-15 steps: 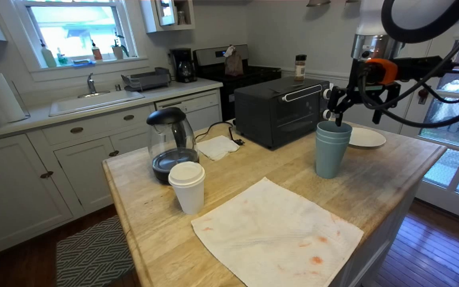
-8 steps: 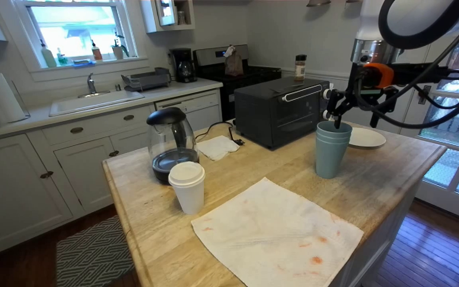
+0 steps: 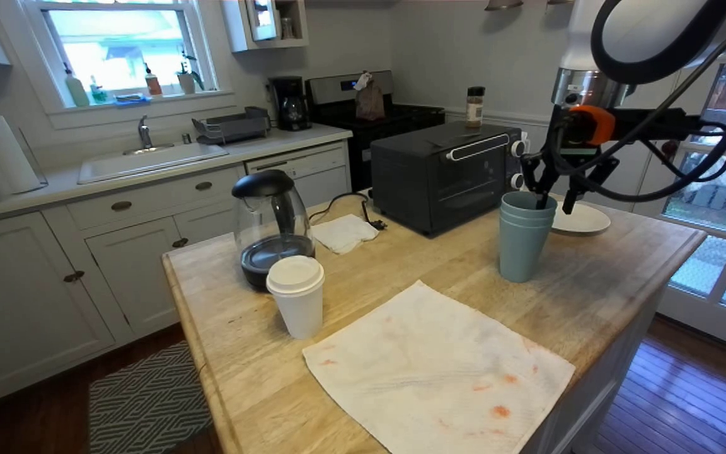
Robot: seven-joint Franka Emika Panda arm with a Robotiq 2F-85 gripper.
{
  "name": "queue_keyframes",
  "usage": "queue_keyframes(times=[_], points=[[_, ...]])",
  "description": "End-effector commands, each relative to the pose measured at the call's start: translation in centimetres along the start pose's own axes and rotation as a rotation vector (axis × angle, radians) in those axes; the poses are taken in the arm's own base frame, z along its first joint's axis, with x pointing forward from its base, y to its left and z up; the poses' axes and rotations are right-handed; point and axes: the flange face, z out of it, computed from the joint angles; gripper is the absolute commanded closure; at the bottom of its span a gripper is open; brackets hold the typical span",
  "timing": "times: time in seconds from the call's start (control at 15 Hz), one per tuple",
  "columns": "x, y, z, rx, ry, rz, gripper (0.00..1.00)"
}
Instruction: Unstack the three cups on the counter.
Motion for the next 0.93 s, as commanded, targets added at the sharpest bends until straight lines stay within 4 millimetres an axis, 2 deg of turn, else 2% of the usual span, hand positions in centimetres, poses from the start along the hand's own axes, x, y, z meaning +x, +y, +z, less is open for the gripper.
queue_keyframes(times=[0.0, 0.13, 0.2, 0.87], points=[[0.8, -0.1, -0.2, 0.027, 0.011, 0.006, 0.88], [0.9, 0.0, -0.5, 0.031, 0.018, 0.008, 0.99], [1.0, 0.0, -0.7, 0.031, 0.021, 0.009, 1.00], [1.5, 0.0, -1.7, 0.076, 0.029, 0.046, 0.99]])
